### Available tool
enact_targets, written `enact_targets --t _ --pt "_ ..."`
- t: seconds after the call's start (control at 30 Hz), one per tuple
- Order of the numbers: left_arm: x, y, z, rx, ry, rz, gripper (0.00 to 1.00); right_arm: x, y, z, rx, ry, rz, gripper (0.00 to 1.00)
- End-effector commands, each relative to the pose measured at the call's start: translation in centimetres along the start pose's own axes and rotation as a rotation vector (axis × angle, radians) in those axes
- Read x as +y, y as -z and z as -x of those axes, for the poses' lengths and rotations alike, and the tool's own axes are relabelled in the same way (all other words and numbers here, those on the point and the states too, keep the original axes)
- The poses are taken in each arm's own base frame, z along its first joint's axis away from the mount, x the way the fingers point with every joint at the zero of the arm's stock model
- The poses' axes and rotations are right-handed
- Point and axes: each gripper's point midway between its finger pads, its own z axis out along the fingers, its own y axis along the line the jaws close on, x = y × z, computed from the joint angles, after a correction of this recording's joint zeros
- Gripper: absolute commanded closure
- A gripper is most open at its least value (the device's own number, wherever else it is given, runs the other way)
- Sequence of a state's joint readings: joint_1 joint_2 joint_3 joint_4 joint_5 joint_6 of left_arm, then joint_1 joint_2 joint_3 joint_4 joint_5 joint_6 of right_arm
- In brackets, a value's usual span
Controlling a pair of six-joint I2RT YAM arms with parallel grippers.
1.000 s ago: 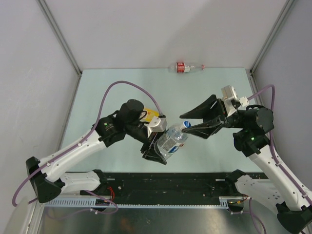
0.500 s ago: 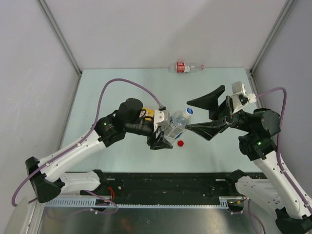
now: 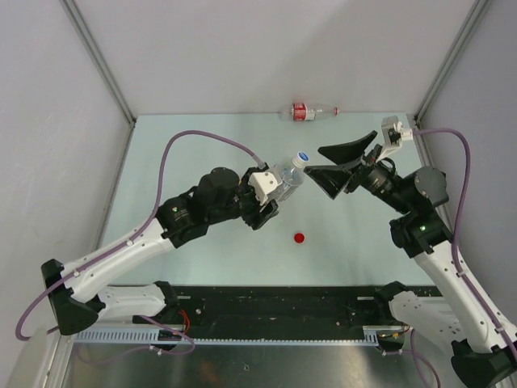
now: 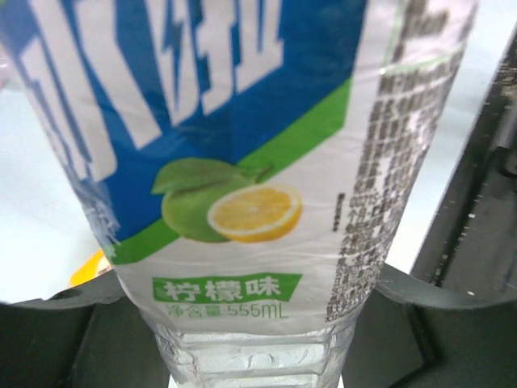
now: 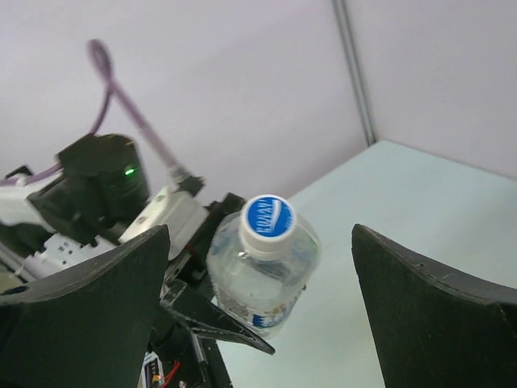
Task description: Unscrew the bottle caps
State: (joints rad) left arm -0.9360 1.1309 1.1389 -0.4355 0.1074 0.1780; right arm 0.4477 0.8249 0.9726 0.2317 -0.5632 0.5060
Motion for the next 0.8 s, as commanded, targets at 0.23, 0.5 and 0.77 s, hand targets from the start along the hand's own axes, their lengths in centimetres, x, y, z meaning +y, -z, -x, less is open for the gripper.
enact_targets --t 0.23,0.5,0.77 --pt "5.4 1.0 -1.1 0.098 -0.098 0.454 1.0 -5.2 -0.7 -1.6 0.018 -0.191 -0.202 0.09" --pt "5.5 0.2 -2.8 0.219 -0.199 0.572 1.0 -6.1 -1.4 -2.8 0.046 -0.241 -0.209 0.17" --pt "5.8 -0.3 -3.7 0.273 -0.236 0.608 1.0 -8.6 -1.4 -5.2 0.106 -0.287 -0.3 0.29"
